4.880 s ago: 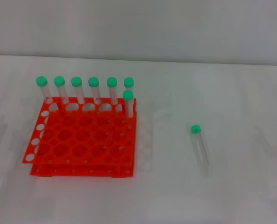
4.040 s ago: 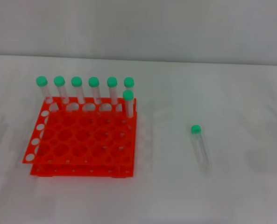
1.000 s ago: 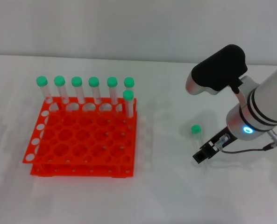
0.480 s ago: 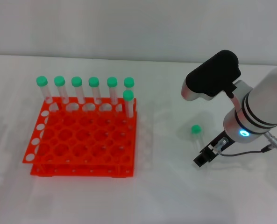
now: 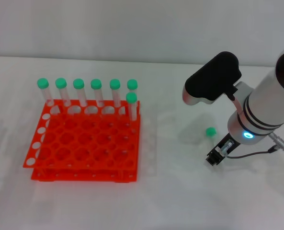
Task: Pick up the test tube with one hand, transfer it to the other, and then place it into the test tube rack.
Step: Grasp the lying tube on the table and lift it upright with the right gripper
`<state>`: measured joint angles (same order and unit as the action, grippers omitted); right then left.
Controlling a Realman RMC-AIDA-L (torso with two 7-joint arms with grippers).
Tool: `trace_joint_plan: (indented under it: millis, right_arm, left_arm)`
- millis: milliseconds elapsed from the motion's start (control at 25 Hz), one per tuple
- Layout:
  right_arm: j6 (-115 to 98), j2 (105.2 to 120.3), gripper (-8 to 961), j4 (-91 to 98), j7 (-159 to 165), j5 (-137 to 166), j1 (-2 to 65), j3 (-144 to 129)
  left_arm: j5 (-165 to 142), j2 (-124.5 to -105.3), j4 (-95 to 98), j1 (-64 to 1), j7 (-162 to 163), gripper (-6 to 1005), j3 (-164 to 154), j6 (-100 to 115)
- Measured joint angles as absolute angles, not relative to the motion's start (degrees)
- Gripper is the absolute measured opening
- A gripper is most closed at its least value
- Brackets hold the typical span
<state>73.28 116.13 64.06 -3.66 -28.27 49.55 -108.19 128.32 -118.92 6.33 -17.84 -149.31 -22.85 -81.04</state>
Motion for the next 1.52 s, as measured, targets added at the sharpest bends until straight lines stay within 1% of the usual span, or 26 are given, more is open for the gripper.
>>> trace_joint_plan:
  millis: [280,400,800,1040,1520]
  right_arm:
    - [74.9,116.04,456,63.5,-3.7,-26.9,50.1,-108.2]
    - [75.5,116.02,351,62.5,-3.7,-26.8,50.8,-108.1]
    - [77.4,115.91,292,61.7,-4.3,-26.8,51.8,-107.8]
    - [78.0,116.09,256,60.2,-4.8,-27.2,52.3,-107.7]
    - [78.0,116.03,235,60.0,-5.5,-27.5,52.1,-107.4]
  left_arm:
    - [128.3,-118.91,6.3,-17.8,-149.3,815,-22.9,-81.0]
    - [128.3,-118.92,6.3,-17.8,-149.3,813,-22.9,-81.0]
    - [128.3,-118.91,6.3,-17.8,-149.3,808,-22.9,-81.0]
    - [128.3,-118.92,6.1,-17.8,-149.3,805,-22.9,-81.0]
    - [128.3,-118.97,6.0,-17.6,-149.2,799,-22.8,-81.0]
